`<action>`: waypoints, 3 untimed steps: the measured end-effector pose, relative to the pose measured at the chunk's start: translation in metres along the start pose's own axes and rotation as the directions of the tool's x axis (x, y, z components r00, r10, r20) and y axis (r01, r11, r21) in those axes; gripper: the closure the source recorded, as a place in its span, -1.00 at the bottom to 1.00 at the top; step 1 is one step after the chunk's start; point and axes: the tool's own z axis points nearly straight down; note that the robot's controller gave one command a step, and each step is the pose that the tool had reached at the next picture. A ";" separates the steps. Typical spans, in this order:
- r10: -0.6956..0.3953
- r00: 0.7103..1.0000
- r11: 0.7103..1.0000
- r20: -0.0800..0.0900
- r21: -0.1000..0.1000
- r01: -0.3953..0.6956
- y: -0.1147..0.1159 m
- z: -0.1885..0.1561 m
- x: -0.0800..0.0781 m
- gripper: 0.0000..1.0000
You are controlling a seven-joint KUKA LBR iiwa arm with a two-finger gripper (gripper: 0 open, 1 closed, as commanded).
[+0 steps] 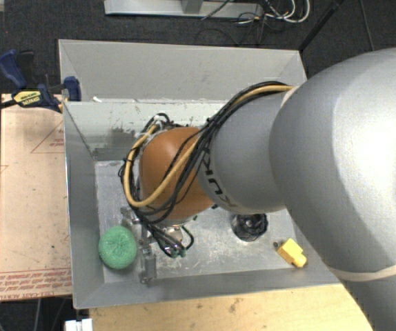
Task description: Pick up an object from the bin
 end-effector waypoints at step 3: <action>-0.032 0.999 0.999 0.003 0.002 0.032 0.032 0.002 0.018 1.00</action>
Offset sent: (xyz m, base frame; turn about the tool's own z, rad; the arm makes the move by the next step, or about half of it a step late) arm -0.0244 0.0273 -0.0012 -0.0348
